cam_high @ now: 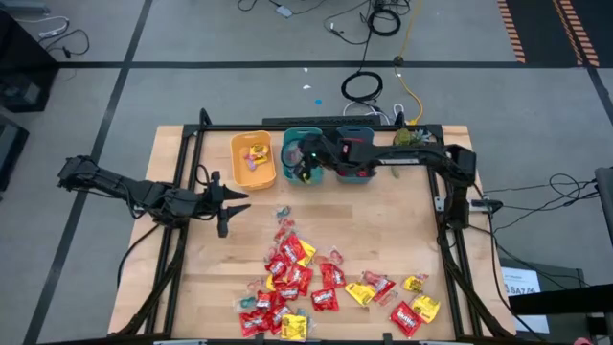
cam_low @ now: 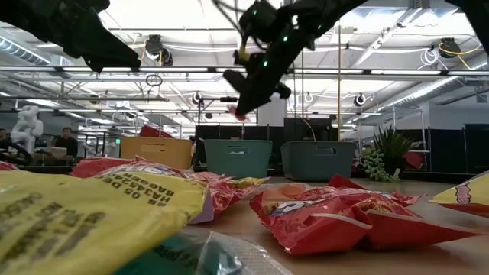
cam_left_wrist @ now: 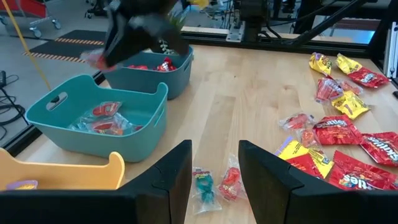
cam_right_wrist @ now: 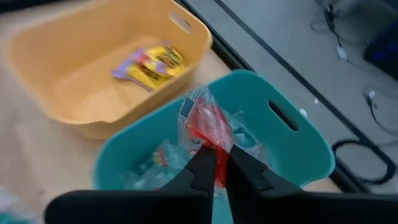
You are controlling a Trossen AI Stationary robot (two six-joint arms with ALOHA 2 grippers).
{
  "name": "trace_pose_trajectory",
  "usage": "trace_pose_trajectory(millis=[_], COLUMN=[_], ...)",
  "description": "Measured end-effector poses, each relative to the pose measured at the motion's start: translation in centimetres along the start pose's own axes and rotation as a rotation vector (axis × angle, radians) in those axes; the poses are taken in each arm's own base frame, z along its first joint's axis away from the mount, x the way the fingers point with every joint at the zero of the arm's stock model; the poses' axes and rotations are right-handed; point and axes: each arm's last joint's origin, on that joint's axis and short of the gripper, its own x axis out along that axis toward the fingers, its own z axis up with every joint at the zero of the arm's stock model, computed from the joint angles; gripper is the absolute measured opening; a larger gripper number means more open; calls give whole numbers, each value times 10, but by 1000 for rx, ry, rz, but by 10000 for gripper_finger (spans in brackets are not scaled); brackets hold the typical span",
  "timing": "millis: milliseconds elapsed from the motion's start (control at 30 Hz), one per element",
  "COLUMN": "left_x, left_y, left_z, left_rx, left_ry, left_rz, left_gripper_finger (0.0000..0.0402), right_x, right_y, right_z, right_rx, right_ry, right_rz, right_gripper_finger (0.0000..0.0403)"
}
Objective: Sort candy
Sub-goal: Put the orange gummy candy into the green bin, then put the blue gummy candy into the green bin
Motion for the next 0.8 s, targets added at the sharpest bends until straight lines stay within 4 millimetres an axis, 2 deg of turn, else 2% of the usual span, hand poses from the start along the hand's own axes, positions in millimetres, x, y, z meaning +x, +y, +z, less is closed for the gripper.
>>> trace_pose_trajectory(millis=[133, 433, 600, 800], left_x=[0, 0, 0, 0], left_y=[0, 0, 1, 1], left_z=[0, 0, 0, 0], left_rx=[-5, 1, 1, 1], left_ry=[0, 1, -3, -3], left_rz=[0, -1, 20, 23], left_gripper_finger=[141, 141, 141, 141], right_x=[14, 14, 15, 15], right_y=[-6, -8, -9, -9], right_z=[-3, 0, 1, 1], right_rx=[57, 61, 45, 42], right_ry=[21, 3, -3, -3], right_rz=[-23, -24, -25, -25], right_gripper_finger=[65, 162, 183, 183])
